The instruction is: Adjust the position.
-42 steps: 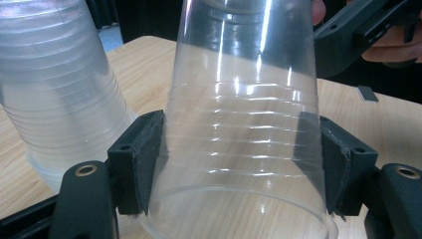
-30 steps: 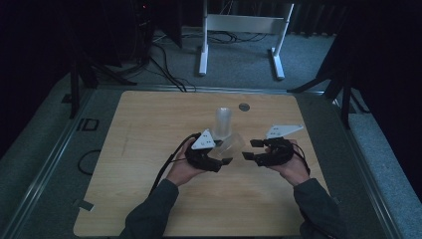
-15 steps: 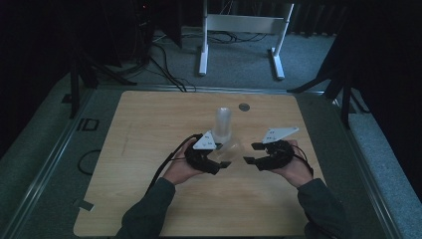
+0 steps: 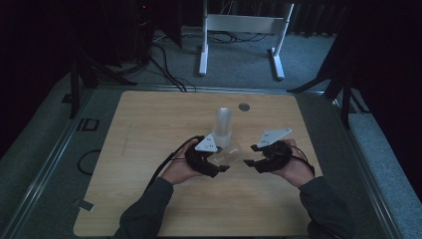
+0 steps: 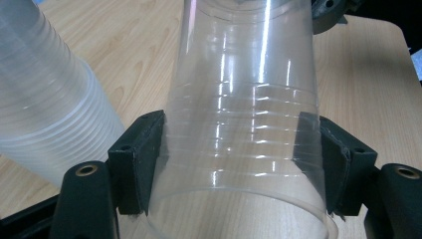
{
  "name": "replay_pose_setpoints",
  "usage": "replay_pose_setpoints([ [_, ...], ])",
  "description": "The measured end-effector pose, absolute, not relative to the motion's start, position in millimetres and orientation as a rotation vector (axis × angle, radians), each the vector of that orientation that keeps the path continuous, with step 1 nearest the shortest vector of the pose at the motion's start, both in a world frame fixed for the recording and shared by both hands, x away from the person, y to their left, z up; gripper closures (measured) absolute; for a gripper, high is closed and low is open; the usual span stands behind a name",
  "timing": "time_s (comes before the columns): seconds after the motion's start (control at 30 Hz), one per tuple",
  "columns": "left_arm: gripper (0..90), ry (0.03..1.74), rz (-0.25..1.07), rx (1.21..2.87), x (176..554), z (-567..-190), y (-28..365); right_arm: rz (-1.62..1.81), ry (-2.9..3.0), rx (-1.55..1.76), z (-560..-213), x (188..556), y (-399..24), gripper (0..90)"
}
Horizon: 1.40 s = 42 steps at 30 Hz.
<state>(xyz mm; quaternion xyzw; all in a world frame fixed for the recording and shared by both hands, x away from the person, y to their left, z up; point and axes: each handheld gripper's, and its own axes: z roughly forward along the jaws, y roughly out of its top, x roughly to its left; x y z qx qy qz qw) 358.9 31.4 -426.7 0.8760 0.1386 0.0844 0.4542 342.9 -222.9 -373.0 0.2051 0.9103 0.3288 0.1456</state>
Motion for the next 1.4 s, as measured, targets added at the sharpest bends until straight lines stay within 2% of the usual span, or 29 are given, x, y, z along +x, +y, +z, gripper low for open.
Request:
replay_pose_setpoints([
  [1.4,30.0,0.237,0.199,2.351,356,-427,28,0.795,2.754,0.377,-372,342,-198,39.2],
])
